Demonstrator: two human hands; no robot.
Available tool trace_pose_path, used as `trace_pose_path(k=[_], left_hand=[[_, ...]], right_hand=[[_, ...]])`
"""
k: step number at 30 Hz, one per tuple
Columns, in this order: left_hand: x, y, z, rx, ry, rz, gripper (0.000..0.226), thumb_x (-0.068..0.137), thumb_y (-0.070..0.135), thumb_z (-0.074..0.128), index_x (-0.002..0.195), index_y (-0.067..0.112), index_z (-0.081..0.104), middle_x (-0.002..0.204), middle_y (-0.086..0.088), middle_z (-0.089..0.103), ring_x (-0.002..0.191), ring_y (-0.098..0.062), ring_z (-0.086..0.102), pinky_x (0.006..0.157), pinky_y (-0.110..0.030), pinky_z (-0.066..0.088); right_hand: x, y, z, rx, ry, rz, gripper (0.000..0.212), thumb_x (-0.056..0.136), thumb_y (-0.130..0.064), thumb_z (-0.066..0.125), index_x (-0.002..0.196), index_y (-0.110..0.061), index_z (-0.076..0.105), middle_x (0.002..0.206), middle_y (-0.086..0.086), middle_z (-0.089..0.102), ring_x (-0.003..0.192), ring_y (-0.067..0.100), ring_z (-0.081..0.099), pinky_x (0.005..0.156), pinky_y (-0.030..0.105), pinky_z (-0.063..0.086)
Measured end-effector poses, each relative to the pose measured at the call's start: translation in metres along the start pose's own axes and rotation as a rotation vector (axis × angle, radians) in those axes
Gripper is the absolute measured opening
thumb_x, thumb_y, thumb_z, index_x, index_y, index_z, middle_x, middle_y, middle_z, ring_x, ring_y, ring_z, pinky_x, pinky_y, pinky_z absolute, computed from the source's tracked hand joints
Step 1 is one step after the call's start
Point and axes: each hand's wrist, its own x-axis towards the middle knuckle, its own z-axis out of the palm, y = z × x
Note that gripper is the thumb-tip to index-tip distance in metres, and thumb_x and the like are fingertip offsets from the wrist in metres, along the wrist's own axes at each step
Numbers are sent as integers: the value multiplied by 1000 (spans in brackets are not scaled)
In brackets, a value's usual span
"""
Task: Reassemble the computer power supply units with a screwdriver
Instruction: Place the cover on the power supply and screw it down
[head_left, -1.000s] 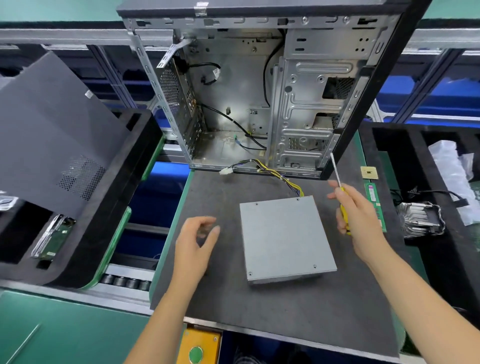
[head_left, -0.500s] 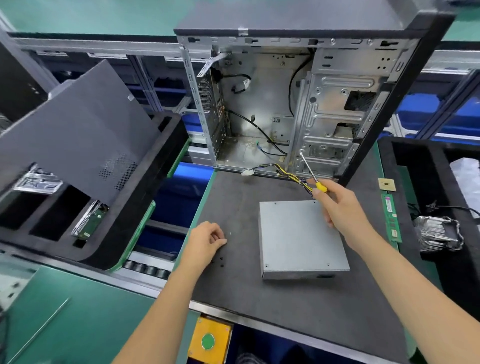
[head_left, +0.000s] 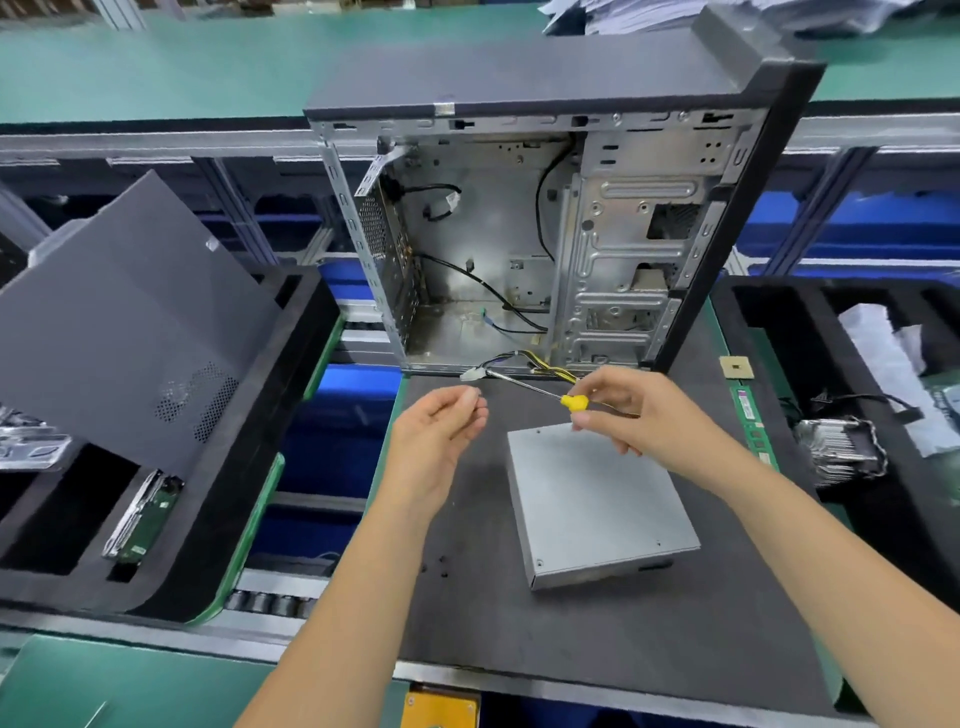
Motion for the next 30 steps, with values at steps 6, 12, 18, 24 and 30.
trace_pose_path(k=[6, 12, 18, 24, 30], left_hand=[[13, -4, 7, -44, -103, -12, 17, 87, 16, 62, 94, 7, 75, 77, 0, 66, 74, -7, 63, 71, -17, 53], [20, -9, 24, -36, -152, -32, 25, 83, 21, 61, 98, 3, 71, 73, 2, 60, 70, -5, 57, 68, -16, 51], [26, -10, 33, -99, -173, -38, 19, 84, 18, 61, 91, 6, 74, 75, 1, 62, 70, -6, 58, 69, -16, 53], [27, -10, 40, -23, -170, 36, 18, 84, 20, 64, 90, 10, 77, 78, -1, 64, 72, -8, 58, 71, -18, 52], [28, -10, 43, 339, -42, 323, 20, 90, 4, 64, 88, 19, 78, 77, 1, 73, 69, -7, 62, 71, -18, 52]], right_hand=[[-4, -8, -14, -75, 52, -27, 15, 82, -22, 72, 95, -30, 72, 94, -17, 71, 85, -1, 65, 51, 18, 48], [-1, -9, -26, -112, 54, -47, 20, 79, -15, 76, 95, -27, 74, 89, -23, 70, 88, -6, 65, 70, 4, 45], [1, -14, -37, -246, 76, -60, 18, 80, -20, 74, 97, -26, 74, 90, -16, 72, 91, 0, 65, 84, 19, 50], [0, -20, -48, -344, 66, -74, 20, 81, -26, 73, 101, -29, 73, 90, -17, 70, 90, 1, 62, 86, 32, 51], [6, -33, -54, -617, 41, -188, 24, 87, -36, 64, 110, -31, 70, 90, -13, 60, 87, 9, 56, 76, 41, 50]])
